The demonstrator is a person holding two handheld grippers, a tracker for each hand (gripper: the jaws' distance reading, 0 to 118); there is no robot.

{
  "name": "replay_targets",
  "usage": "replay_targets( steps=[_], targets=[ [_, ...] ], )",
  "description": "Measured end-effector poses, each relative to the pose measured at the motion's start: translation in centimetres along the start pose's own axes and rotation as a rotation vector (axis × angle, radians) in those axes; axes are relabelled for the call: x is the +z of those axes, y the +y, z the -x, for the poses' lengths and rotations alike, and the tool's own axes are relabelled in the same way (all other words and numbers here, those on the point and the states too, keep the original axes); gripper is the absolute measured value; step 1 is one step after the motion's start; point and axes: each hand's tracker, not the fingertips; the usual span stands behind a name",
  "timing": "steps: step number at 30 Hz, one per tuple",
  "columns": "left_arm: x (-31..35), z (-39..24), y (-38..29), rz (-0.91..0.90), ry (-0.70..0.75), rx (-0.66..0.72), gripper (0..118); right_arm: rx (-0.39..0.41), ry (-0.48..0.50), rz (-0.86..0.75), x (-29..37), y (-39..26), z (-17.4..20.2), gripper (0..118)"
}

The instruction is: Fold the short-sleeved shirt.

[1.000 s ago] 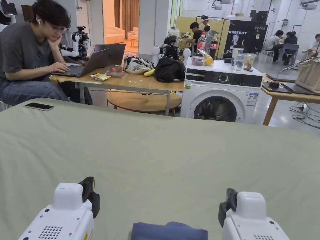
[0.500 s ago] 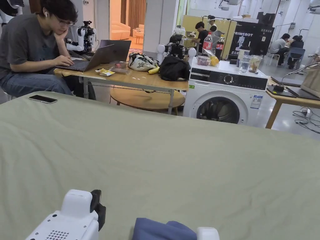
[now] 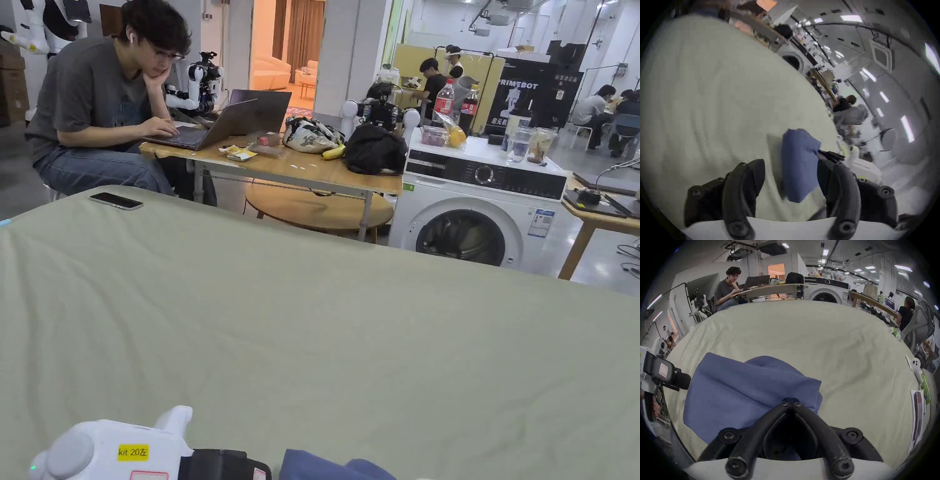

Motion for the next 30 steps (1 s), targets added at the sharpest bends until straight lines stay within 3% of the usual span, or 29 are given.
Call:
replay_targets(
  steps=[5,9,11,13,14,16,24,30],
  targets=[
    [-5.8,1.7,0.7,0.185,-0.127,0.032,67,0.008,0.001,-0.005,0.0,0.0,0.0,0],
    [-10.0,0.9,0.2,0.201,-0.143,0.03,69,0.007,-0.002,-0.01,0.0,-0.2,0.0,0],
    [-10.5,1.3,0.1,0.14,-0.189,0.022,32,0.0,-0.006,-0.015,0.0,-0.3,-0.1,0],
    [-10.4,1.8,-0.5,0.093,-0.185,0.088,26,-0.003,-0.004,-0.02,0.1,-0.4,-0.2,0],
    [-10.5,2.5,-0.7,0.086,-0.134,0.092,25,-0.007,-0.004,-0.025,0.1,-0.5,-0.4,0],
    [-10.4,3.6,-1.2,0.073,-0.226,0.146,24,-0.011,0.006,-0.033,0.2,-0.7,-0.3,0],
    [-8.7,2.2,-1.9,0.06,-0.161,0.121,24,-0.02,0.046,-0.122,1.5,-1.2,-0.7,0],
    [-7.5,1.7,-1.9,0.061,-0.14,0.15,24,0.042,-0.062,-0.506,5.5,2.3,-1.4,0]
  ],
)
